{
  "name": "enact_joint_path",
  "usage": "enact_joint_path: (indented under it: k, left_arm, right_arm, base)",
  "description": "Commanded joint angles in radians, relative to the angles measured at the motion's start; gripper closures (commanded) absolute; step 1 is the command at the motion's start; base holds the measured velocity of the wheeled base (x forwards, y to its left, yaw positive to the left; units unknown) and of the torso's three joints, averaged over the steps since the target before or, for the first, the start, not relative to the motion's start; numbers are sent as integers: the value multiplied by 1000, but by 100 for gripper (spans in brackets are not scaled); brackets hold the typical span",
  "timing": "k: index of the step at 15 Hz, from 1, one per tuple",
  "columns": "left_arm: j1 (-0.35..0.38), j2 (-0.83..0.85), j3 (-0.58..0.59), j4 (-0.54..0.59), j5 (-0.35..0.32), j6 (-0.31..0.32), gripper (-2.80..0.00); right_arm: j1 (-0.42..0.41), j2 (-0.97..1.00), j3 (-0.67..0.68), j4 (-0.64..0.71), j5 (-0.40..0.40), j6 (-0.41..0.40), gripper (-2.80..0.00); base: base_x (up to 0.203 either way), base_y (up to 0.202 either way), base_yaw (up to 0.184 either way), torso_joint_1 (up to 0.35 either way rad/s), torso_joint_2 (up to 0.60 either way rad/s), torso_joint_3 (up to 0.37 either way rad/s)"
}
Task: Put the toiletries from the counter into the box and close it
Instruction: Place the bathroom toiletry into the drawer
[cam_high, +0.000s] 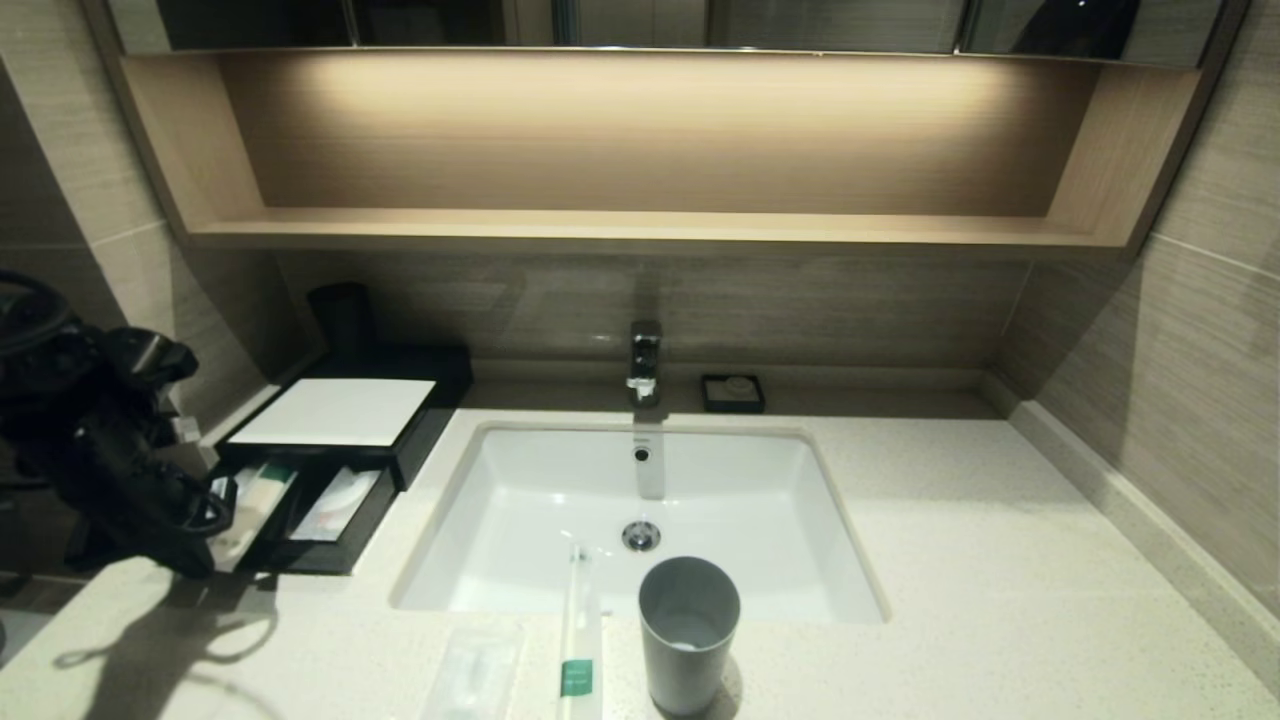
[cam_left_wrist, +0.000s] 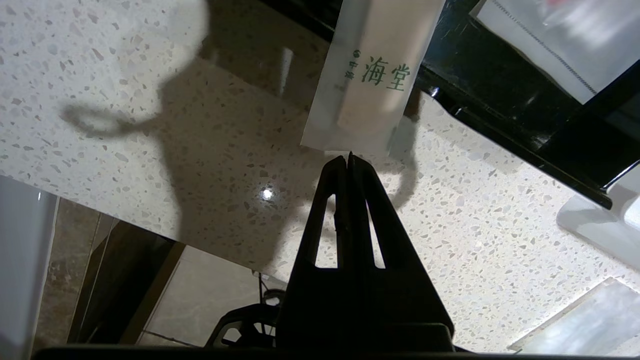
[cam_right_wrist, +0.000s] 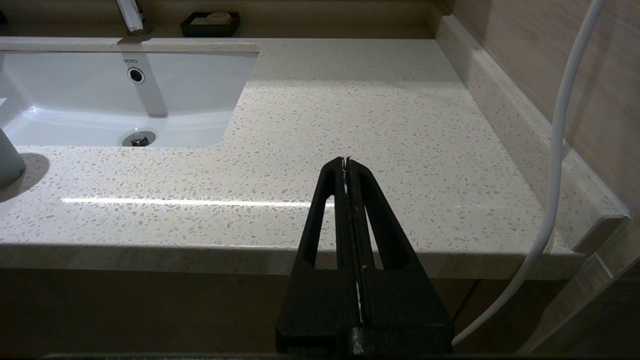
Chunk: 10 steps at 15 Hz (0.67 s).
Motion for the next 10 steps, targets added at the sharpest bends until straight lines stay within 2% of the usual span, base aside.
enact_joint_path:
  k: [1,10]
  left_arm:
    - [-2,14,-10,3,-1,-2,0]
    - [-13,37,-26,-55,-3,-11,0]
  right_arm:
    - [0,-1,2,0,0,0,0]
    - [0,0,2,0,0,0,0]
  base:
    - [0,0,0,0,0,0]
    - [0,0,0,0,0,0]
